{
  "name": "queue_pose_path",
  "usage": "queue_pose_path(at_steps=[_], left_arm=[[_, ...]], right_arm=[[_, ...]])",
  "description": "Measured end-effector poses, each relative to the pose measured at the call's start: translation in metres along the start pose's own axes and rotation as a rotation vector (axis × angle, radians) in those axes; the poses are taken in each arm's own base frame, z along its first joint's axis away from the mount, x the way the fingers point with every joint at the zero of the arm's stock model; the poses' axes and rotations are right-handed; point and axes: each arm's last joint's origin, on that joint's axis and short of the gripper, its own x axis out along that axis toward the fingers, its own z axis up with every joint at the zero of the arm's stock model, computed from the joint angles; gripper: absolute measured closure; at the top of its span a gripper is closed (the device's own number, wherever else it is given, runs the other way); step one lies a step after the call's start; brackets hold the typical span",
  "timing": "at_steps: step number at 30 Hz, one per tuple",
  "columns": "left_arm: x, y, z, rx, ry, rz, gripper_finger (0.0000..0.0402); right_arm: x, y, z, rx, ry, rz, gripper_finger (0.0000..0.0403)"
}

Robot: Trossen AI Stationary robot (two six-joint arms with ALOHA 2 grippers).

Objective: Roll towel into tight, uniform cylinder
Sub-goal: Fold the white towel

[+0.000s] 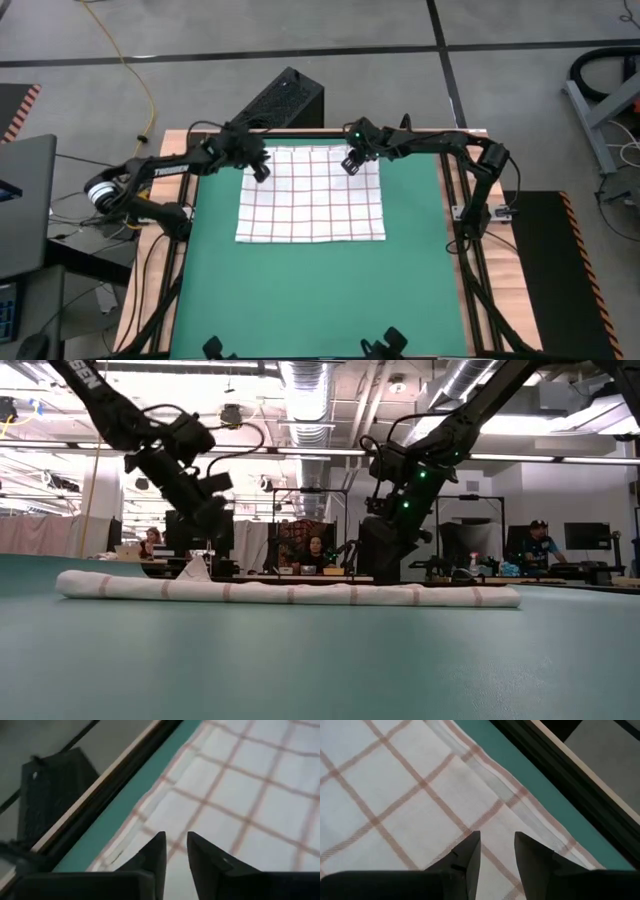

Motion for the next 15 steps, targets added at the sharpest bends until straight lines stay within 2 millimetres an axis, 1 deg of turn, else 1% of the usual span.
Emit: queue_pose_path(at_steps=[2, 5, 12, 15], left_arm=[[0.002, 0.003, -0.008, -0.018, 0.027, 0.01, 0.0351], [0.007, 0.008, -0.013, -0.021, 0.07, 0.059, 0.0363], [0.013, 0.018, -0.019, -0.003, 0.105, 0.177, 0.038], [0.019, 0.021, -0.024, -0.012, 0.127, 0.184, 0.0381]], right_arm=[[0.0, 0.0, 0.0, 0.0, 0.0, 0.0, 0.0262], [0.0, -0.002, 0.0, 0.002, 0.005, -0.009, 0.0262], [0.0, -0.002, 0.0, 0.004, 0.005, -0.015, 0.0262], [0.0, -0.001, -0.001, 0.001, 0.006, -0.013, 0.0262]])
